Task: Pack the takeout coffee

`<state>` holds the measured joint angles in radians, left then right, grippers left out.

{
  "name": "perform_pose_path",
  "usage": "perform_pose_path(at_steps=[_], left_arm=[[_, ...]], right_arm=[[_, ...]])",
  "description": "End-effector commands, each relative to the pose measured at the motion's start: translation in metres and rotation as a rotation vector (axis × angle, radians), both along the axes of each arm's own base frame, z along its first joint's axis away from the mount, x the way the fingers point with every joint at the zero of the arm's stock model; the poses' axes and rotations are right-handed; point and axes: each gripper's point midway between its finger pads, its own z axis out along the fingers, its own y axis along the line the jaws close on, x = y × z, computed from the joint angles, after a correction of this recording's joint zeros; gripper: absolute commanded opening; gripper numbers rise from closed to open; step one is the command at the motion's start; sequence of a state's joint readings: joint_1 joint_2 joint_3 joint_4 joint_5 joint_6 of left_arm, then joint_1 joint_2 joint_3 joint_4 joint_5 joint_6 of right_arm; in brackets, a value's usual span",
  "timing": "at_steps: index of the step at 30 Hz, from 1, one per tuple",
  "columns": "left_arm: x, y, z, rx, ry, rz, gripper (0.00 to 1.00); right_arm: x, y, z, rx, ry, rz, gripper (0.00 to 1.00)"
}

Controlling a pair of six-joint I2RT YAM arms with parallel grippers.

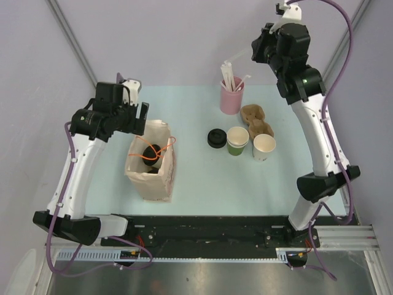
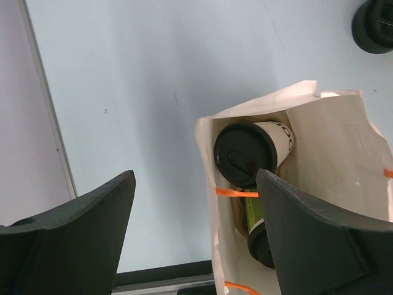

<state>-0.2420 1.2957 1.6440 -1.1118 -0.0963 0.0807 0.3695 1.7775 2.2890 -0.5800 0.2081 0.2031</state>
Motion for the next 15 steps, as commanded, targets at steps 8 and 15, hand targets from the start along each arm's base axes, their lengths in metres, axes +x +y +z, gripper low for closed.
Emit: perform_pose_path(at_steps=[8,15], left_arm=[[0.012,0.045,0.011,0.074,-0.05,0.135,0.85],[0.015,0.053,0.015,0.071,-0.064,0.167,0.85]], right_arm=[[-0.172,0.137,0.048,0.202,0.004,0.641,0.0],[-0.217,0.192,0.017,0.149,0.121,0.804,0.0]])
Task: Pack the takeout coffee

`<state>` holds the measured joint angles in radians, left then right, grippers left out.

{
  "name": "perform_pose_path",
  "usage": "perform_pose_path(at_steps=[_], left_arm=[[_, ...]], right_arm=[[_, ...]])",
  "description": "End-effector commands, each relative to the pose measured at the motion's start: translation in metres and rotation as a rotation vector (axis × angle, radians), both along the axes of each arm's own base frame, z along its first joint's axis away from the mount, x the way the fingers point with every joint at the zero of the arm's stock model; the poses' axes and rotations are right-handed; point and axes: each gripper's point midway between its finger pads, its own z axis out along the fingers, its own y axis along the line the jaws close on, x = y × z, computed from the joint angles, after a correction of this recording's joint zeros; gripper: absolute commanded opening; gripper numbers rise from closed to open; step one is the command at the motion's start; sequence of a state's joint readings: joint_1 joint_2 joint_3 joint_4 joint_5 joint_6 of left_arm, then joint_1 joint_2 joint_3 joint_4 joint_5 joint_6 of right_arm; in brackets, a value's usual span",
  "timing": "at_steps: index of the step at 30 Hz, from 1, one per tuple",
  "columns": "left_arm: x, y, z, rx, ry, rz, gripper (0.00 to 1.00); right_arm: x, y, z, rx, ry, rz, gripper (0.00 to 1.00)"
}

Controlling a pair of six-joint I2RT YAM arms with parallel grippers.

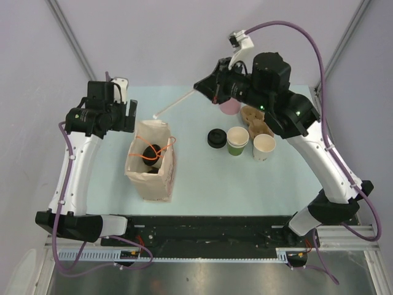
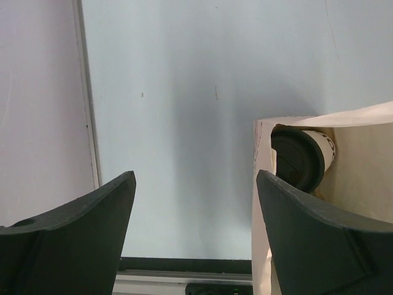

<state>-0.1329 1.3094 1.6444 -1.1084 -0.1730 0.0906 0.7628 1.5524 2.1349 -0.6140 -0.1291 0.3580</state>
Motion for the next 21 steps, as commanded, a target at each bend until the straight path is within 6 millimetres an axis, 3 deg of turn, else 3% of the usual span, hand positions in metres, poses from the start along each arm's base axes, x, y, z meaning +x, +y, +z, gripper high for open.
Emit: perform_pose_path(at_steps=[1,5,10,12,21], left_arm=[[0.007,0.008,0.017,0.014,-0.063,0.012,0.85],[0.004,0.01,0.013,0.01,-0.055,0.016,0.85],[0.0,0.009,0.013,-0.004,-0.059,0.016,0.86],[0.0,0.01,0.013,-0.004,-0.06,0.017,0.86],[0.003,0.01,0.014,-0.015,-0.06,0.014,0.86]], right_arm=[[-0.026,0.026,-0.021,-0.067,0.063,0.094,0.0],[-0.016,0.031,-0.036,-0.144,0.041,0.046,0.0],[-0.001,0.055,-0.054,-0.201,0.01,0.026,0.0],[0.008,0.056,-0.053,-0.226,-0.022,-0.016,0.0],[0.025,0.102,-0.096,-0.269,0.025,0.123,0.0]])
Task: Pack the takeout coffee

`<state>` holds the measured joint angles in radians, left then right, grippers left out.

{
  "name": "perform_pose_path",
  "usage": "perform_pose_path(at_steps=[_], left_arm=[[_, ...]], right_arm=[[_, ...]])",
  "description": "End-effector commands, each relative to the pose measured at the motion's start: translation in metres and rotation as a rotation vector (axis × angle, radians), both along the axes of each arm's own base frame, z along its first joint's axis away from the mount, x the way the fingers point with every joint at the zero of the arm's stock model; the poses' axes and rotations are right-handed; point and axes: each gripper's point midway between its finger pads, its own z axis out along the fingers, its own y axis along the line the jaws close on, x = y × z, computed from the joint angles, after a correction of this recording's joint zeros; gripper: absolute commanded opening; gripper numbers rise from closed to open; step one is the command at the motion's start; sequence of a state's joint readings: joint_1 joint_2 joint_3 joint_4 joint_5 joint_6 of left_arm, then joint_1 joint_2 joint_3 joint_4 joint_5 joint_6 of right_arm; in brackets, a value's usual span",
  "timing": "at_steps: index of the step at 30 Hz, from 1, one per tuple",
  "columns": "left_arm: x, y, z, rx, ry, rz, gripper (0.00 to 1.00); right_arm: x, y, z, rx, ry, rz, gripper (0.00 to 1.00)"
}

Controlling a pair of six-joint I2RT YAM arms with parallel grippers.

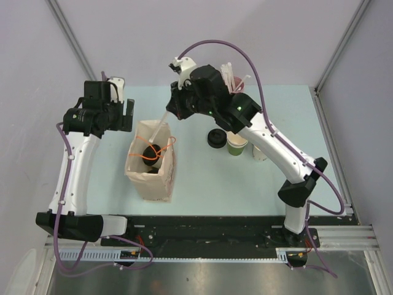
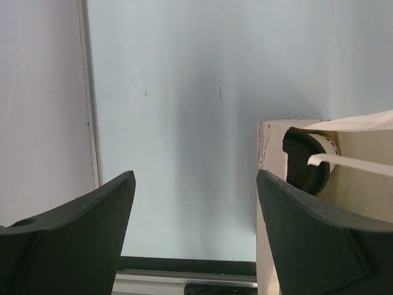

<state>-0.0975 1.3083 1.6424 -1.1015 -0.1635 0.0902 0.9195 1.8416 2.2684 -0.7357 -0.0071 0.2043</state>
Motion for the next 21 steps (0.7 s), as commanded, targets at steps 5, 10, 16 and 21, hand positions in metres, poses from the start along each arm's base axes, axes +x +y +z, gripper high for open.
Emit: perform_pose_path(at_steps=[5,10,16,21], left_arm=[[0.003,-0.001,0.011,-0.011,-0.046,-0.019,0.86],[0.007,0.0,0.009,-0.009,-0.039,-0.018,0.86],[0.009,-0.001,0.009,-0.012,-0.035,-0.022,0.86],[0.011,-0.002,0.007,-0.014,-0.029,-0.026,0.86]], right_arm=[[0.018,0.025,0.003,0.049,0.012,0.075,0.0],[0.025,0.036,-0.009,0.02,-0.016,0.085,0.0],[0.023,0.051,-0.014,0.026,-0.012,0.148,0.03],[0.034,0.042,0.007,0.095,-0.017,0.088,0.72]])
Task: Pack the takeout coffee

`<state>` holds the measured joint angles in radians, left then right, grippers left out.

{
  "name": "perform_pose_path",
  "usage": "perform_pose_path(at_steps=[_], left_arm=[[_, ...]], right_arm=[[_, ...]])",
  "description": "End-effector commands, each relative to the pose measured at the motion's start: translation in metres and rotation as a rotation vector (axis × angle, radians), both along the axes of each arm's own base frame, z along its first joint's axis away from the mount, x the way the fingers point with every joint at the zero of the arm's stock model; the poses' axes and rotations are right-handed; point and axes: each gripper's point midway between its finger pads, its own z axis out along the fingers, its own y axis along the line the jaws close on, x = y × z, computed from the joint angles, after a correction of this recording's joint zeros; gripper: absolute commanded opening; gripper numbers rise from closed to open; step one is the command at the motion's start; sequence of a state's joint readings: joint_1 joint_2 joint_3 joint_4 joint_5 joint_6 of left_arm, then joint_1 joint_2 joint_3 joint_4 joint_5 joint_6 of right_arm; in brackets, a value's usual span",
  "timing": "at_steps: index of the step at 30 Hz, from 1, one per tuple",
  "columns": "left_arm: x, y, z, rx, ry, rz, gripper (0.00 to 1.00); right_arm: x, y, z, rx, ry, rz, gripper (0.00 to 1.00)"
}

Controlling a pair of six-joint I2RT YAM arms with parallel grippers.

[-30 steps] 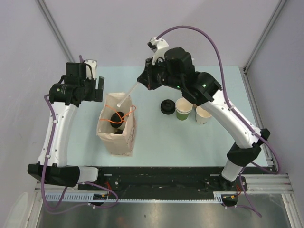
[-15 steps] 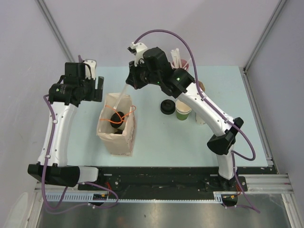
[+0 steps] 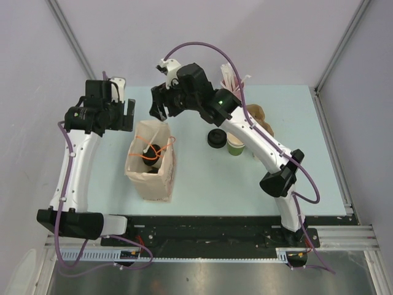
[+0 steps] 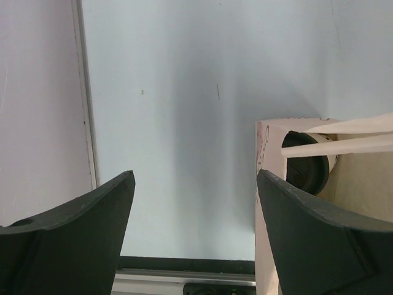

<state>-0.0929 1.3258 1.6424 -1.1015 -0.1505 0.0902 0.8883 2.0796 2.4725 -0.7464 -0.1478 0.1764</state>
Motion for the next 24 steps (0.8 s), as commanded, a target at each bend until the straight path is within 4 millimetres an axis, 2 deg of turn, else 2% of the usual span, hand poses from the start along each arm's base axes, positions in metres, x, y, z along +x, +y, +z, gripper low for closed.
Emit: perform_pose_path(at_steps=[1,4,5,7,8,9,10,11,12,13,16,17,20,21,22,24], left_arm=[[0.007,-0.001,0.013,-0.006,-0.049,-0.022,0.86],[0.009,-0.002,0.012,-0.007,-0.045,-0.023,0.86],[0.01,-0.002,0.011,-0.006,-0.042,-0.023,0.86],[0.01,-0.002,0.011,-0.006,-0.042,-0.023,0.86],[0.011,-0.001,0.012,-0.005,-0.044,-0.022,0.86],[0.01,-0.002,0.013,-0.005,-0.045,-0.024,0.86],[0.01,-0.002,0.013,-0.005,-0.045,-0.024,0.86],[0.01,-0.001,0.012,-0.005,-0.045,-0.025,0.86],[0.009,-0.002,0.013,-0.007,-0.048,-0.025,0.86],[0.009,-0.002,0.012,-0.007,-0.047,-0.025,0.86],[0.005,0.0,0.013,-0.001,-0.048,-0.027,0.86],[0.004,0.0,0.012,0.002,-0.048,-0.027,0.86],[-0.002,0.001,0.009,0.003,-0.042,-0.026,0.86],[-0.002,0.001,0.007,0.003,-0.039,-0.025,0.86],[-0.004,0.001,0.007,0.005,-0.037,-0.027,0.86],[-0.006,0.002,0.007,0.01,-0.039,-0.026,0.87]], right_arm=[[0.014,-0.017,0.059,0.151,-0.059,-0.055,0.73],[0.031,-0.035,0.089,0.257,-0.062,-0.135,0.74],[0.043,-0.055,0.105,0.287,-0.086,-0.214,0.74],[0.063,-0.079,0.108,0.308,-0.069,-0.337,0.74],[0.089,-0.122,0.113,0.314,-0.088,-0.514,0.74],[0.099,-0.141,0.102,0.288,-0.061,-0.592,0.72],[0.116,-0.166,0.082,0.249,-0.035,-0.702,0.69],[0.126,-0.183,0.067,0.238,0.002,-0.768,0.64],[0.14,-0.215,0.055,0.214,0.019,-0.853,0.63],[0.15,-0.233,0.026,0.151,0.047,-0.926,0.63],[0.173,-0.277,-0.007,0.055,0.037,-1.079,0.66],[0.178,-0.282,-0.019,0.018,0.029,-1.095,0.7],[0.202,-0.293,-0.027,-0.021,-0.033,-1.109,0.76],[0.207,-0.295,-0.031,-0.022,-0.019,-1.111,0.76],[0.221,-0.302,-0.054,-0.049,0.022,-1.122,0.76],[0.229,-0.306,-0.06,-0.061,0.053,-1.122,0.74]])
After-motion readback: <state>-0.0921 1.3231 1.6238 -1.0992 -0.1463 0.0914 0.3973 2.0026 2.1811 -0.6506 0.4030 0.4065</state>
